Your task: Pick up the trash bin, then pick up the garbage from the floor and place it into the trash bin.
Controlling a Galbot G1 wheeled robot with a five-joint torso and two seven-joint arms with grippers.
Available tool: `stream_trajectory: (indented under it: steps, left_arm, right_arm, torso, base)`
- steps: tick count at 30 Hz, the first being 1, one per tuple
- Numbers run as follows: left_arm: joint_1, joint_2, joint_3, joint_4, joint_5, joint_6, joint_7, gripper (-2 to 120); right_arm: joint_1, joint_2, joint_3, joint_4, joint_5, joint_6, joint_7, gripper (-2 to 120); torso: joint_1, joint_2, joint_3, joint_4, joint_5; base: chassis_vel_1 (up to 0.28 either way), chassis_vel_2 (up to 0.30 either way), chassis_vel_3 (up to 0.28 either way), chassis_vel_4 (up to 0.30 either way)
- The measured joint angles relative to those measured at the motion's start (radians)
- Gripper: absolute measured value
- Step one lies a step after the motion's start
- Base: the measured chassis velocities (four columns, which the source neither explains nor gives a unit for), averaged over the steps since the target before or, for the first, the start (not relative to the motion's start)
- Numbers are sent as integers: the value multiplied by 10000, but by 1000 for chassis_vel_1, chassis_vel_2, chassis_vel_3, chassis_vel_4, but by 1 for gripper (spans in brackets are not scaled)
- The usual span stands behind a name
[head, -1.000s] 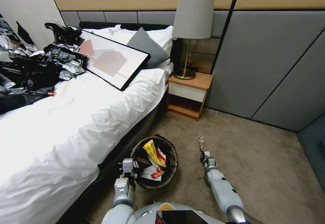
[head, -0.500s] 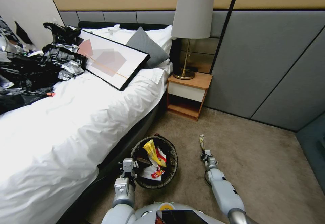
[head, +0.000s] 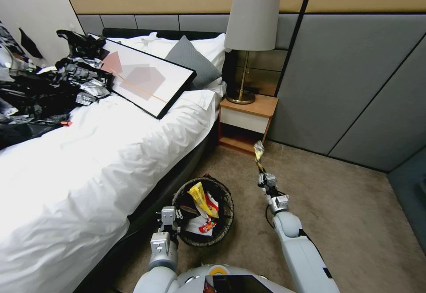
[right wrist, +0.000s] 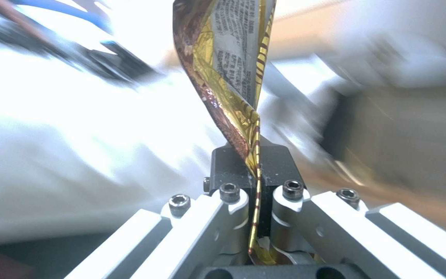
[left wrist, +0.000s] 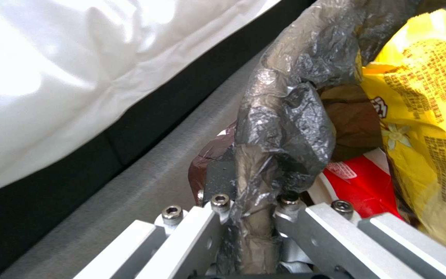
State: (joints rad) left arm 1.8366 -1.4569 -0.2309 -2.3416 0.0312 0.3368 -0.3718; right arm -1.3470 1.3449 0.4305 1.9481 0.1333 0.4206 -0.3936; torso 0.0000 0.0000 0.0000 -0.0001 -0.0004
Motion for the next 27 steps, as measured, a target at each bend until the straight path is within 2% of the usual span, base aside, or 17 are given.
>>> stream_trajectory:
  steps: [1,2,4,9,13,27]
  left_arm:
    - [0,4,3,18,16,0,3,0]
    - [0,4,3,18,16,0,3,0]
    - [-2,11,20,35,23,0,6,0]
    - [-26,13,84,53,29,0,16,0]
    - [-28,19,105,58,35,0,17,0]
    - [-54,35,128,48,38,-2,24,0]
  right_arm:
    - [-188,-75,-372,321,151,58,-399,0]
    - [-188,-75,-372,321,151,58,-399,0]
    - [-472,-221,-1075,584,345,66,-737,0]
    - [-708,-361,-2003,122,93,215,-1031,0]
    - [-768,-345,-2352,-441,-147,392,-1052,0]
    - [-1222,-182,-2496,-1364,-605,956,-1076,0]
  torso:
    - [0,0,0,1,5]
    - [0,0,0,1,5]
    - [0,0,0,2,4]
    - [0,0,0,1,5]
    - [0,0,0,1,5]
    - [0,0,0,1,4]
  base:
    - [0,0,0,0]
    - [0,0,0,0]
    - [0,0,0,0]
    - [0,0,0,0]
    - [0,0,0,0]
    - [0,0,0,0]
